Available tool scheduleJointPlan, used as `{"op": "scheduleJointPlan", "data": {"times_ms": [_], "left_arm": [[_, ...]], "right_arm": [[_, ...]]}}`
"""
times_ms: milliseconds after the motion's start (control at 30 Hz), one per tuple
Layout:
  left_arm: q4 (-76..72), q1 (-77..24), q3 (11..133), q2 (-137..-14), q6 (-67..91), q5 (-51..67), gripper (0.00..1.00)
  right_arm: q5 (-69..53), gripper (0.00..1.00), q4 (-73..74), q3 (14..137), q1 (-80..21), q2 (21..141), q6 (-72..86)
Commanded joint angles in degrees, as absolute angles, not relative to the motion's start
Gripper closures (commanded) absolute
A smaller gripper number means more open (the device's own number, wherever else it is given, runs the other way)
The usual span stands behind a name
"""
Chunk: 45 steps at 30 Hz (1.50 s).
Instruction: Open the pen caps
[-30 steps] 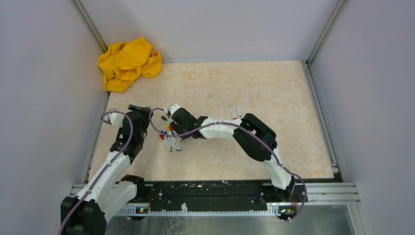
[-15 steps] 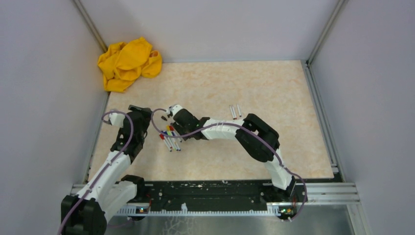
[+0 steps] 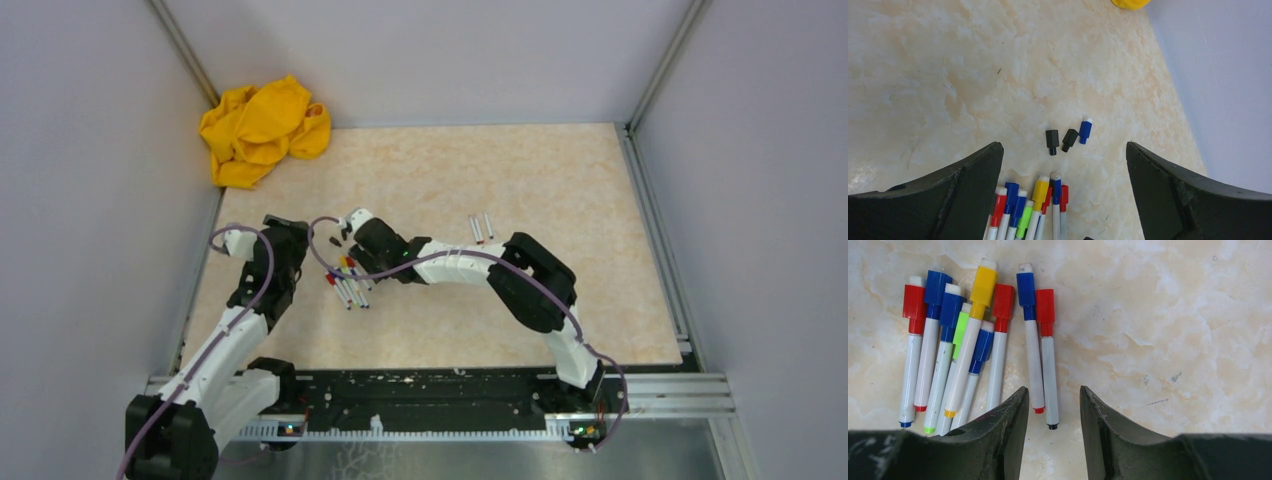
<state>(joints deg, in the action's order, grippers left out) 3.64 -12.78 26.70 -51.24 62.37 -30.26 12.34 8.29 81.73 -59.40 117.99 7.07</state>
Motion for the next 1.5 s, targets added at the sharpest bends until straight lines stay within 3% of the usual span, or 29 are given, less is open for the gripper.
{"op": "scheduleJointPlan", "data": {"times_ms": [0,900,1467], "left_arm": [[2.82,-13.01,26.46,-50.97,62.79,-31.29,0.02],[2.87,-13.01,24.84,-48.11,63.58,-32.51,0.02],[3.05,-13.01,24.1,-47.13,63.41,-32.8,0.02]], "right_arm": [[12.51,0.58,7.12,84.46,-59.17,116.59,6.77],[10.76,0.61,6.41,82.99,-57.64,120.84,8.0],[11.58,0.64,4.87,79.7,-58.25,116.3,6.93]]}}
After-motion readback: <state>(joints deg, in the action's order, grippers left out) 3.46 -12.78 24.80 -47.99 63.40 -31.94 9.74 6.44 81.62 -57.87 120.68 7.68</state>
